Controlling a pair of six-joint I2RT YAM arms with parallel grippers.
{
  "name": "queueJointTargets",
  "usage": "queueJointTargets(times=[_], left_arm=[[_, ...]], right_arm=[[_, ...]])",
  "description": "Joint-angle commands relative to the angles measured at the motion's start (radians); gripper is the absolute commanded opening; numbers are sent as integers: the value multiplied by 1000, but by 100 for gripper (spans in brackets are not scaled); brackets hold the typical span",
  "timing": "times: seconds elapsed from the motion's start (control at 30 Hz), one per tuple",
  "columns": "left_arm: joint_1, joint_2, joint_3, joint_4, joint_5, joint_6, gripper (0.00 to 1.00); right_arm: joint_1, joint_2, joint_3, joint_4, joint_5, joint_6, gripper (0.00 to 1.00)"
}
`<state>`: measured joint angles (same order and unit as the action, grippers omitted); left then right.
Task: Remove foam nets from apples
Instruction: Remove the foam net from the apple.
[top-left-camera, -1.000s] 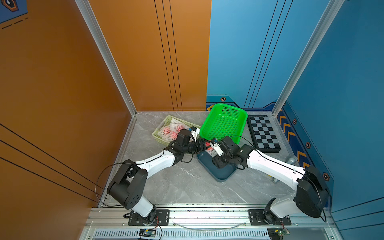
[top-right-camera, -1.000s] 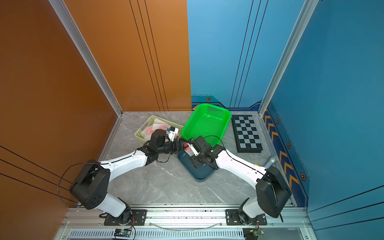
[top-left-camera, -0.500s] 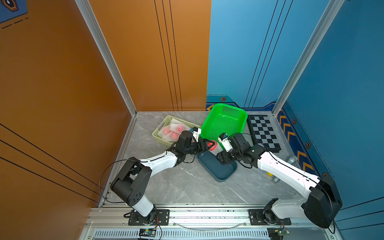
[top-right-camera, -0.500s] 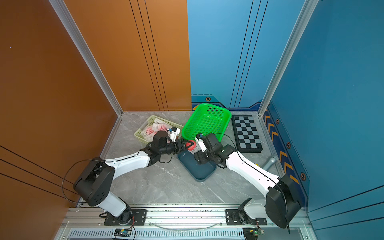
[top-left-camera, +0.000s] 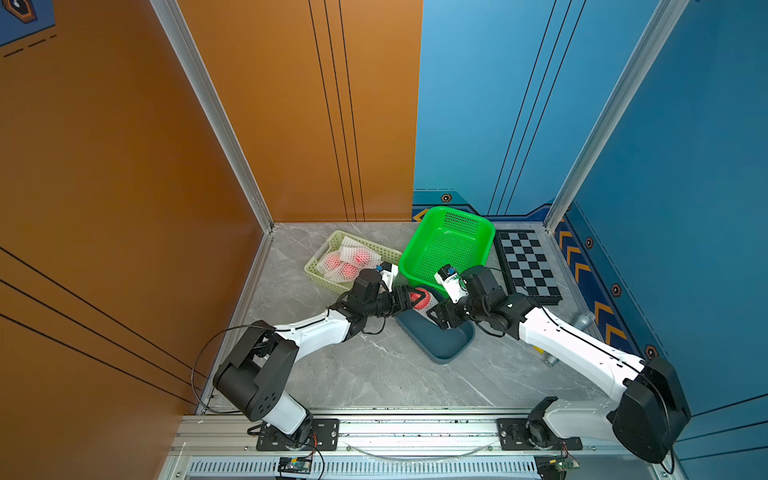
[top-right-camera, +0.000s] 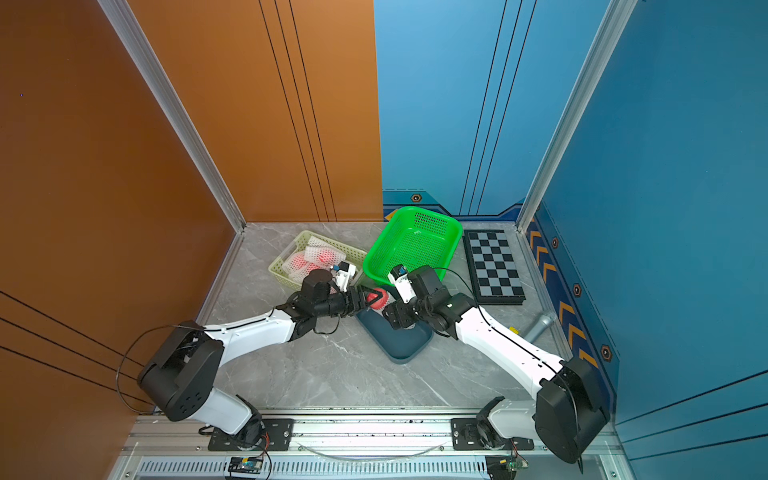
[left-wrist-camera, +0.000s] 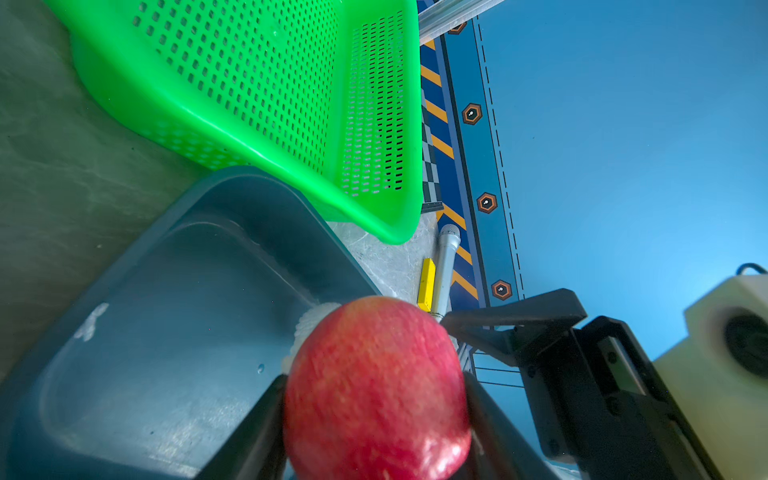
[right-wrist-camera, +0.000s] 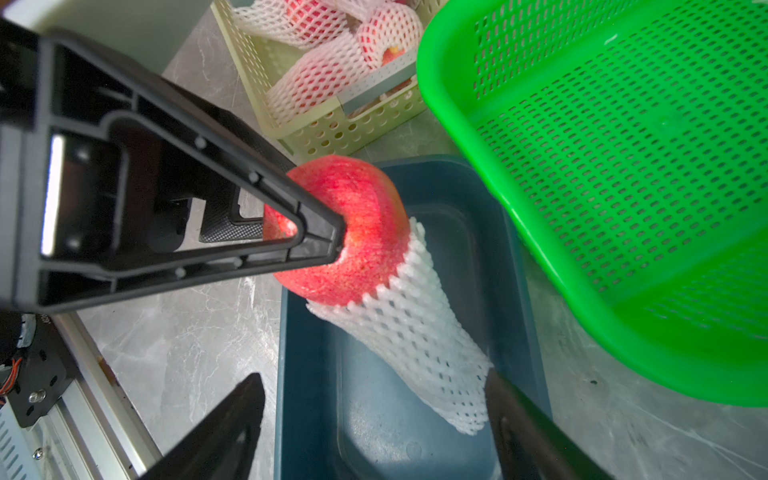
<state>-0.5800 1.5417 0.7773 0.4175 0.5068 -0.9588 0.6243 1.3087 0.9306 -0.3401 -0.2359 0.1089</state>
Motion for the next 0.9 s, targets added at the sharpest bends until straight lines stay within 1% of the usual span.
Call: queueJointTargets(times=[0.0,0.1,0.37,0.4,0.53,0.6,0.77,0.87], left_arm=[[0,-36,-18,9,39,11,56],[0,-52,-22,8,44,11,56],[0,-76,-25,8,65,3,56],[0,-78,-27,8,67,3,56],[0,-81,-27,9,73,2,57],[0,-80,-25,9,76,0,57],[0,-85,-27,7,82,0,57],[2,-87,-31,8,83,2,57]], right_arm=[[16,-44,-44,139,-35,-6,84],[36,-43,-45,177,-1,-17,85],[69,28,4,177,60,-72,88],[71,35,11,172,79,-83,88],[141,53,34,167,177,-144,93],[159,66,51,165,219,-165,93],[174,101,81,158,267,-192,93],[183,109,92,160,329,-207,93]])
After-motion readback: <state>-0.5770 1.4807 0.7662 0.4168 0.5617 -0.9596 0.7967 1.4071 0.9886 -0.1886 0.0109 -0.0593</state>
